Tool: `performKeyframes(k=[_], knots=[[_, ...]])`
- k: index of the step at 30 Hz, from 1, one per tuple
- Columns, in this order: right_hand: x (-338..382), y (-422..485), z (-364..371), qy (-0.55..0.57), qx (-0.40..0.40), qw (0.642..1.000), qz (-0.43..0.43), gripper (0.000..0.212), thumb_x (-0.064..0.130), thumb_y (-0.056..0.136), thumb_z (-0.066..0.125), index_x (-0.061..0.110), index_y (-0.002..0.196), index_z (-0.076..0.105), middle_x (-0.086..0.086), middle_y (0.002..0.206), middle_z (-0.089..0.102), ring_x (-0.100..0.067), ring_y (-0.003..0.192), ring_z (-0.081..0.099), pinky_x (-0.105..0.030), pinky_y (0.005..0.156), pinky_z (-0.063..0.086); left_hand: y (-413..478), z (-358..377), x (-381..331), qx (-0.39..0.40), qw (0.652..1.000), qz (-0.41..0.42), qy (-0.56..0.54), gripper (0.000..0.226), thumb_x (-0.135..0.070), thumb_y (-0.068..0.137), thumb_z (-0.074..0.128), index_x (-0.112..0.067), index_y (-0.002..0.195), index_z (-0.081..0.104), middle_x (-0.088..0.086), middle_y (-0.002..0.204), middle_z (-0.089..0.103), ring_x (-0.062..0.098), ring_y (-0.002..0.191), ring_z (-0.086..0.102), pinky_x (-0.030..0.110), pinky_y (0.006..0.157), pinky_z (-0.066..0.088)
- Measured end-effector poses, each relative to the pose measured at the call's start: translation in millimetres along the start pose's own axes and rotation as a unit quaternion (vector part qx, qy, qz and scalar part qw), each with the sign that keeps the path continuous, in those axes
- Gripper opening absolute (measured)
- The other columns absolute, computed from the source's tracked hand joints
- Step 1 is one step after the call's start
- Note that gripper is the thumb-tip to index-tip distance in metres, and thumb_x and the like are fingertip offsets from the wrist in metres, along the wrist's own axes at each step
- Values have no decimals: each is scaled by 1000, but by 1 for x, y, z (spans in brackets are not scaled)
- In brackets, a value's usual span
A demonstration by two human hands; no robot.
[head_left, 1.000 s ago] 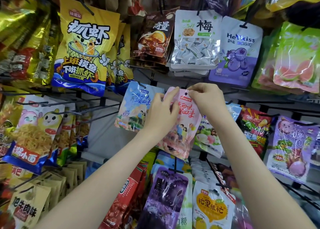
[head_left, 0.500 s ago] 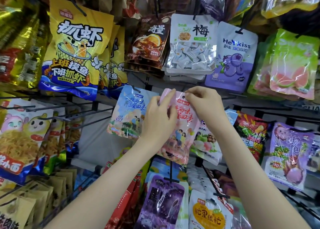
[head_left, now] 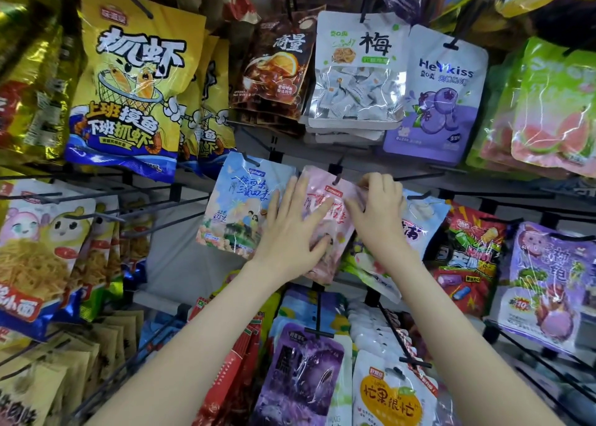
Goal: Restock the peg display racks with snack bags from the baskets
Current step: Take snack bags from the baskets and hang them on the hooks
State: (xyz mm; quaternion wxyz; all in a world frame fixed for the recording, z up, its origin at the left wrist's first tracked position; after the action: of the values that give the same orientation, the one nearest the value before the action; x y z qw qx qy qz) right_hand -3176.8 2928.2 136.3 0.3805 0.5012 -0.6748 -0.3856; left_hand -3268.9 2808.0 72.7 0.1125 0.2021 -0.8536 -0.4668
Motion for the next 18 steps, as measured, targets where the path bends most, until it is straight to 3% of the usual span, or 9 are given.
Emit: performKeyframes(k=[5, 7, 10, 12, 15, 18], knots=[[-20, -14, 4, -81, 9, 994, -73, 29, 7, 79, 66, 3, 107, 58, -18, 102, 56, -39, 93, 51, -42, 82, 34, 4, 10, -1, 77, 994, -13, 74, 66, -56, 96, 28, -36, 152, 1, 6, 159, -18, 23, 146, -20, 50, 113, -15], [-24, -19, 2, -105, 22, 989, -100, 28, 10, 83, 60, 2, 110, 59, -18, 107, 58, -39, 93, 53, -41, 83, 34, 8, 11, -5, 81, 994, -30, 69, 66, -56, 97, 31, -37, 152, 1, 6, 161, -12, 25, 148, -12, 50, 114, -12], [-30, -34, -6, -117, 30, 979, -165, 34, 8, 81, 54, 3, 114, 60, -17, 115, 59, -33, 102, 49, -44, 84, 44, 8, 14, -15, 81, 995, -44, 46, 66, -52, 97, 35, -34, 153, 4, 9, 161, -6, 29, 148, -5, 48, 115, -11], [-34, -47, -13, -123, 37, 975, -180, 41, 5, 80, 56, 5, 120, 59, -17, 123, 57, -30, 111, 47, -44, 88, 43, 4, 15, -21, 60, 997, -45, 27, 65, -49, 97, 37, -29, 153, 14, 14, 161, 3, 32, 148, 3, 49, 114, -10], [-37, -74, -22, -119, 58, 979, -157, 44, 12, 86, 52, 7, 129, 55, -15, 133, 52, -28, 121, 44, -40, 96, 34, -15, 11, -34, 0, 999, -50, -4, 61, -43, 88, 34, -20, 143, 43, 21, 153, 30, 38, 140, 29, 55, 114, 12], [-31, -110, -31, -90, 70, 984, -140, 42, 15, 90, 46, 7, 131, 54, -13, 134, 52, -29, 122, 46, -38, 97, 34, -46, 5, -55, -54, 995, -50, -66, 55, -35, 84, 41, -16, 133, 54, 22, 144, 43, 37, 133, 41, 50, 111, 20]])
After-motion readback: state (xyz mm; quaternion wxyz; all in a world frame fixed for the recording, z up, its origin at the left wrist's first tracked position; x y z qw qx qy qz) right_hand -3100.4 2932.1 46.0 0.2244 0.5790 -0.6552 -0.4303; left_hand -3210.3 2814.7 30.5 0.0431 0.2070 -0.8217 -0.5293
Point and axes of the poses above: each hand's wrist, its own y-axis towards the middle knuckle, its own z-axis out of the palm, x = y × z, the point moved 1 cm from there along y, towards the middle knuckle
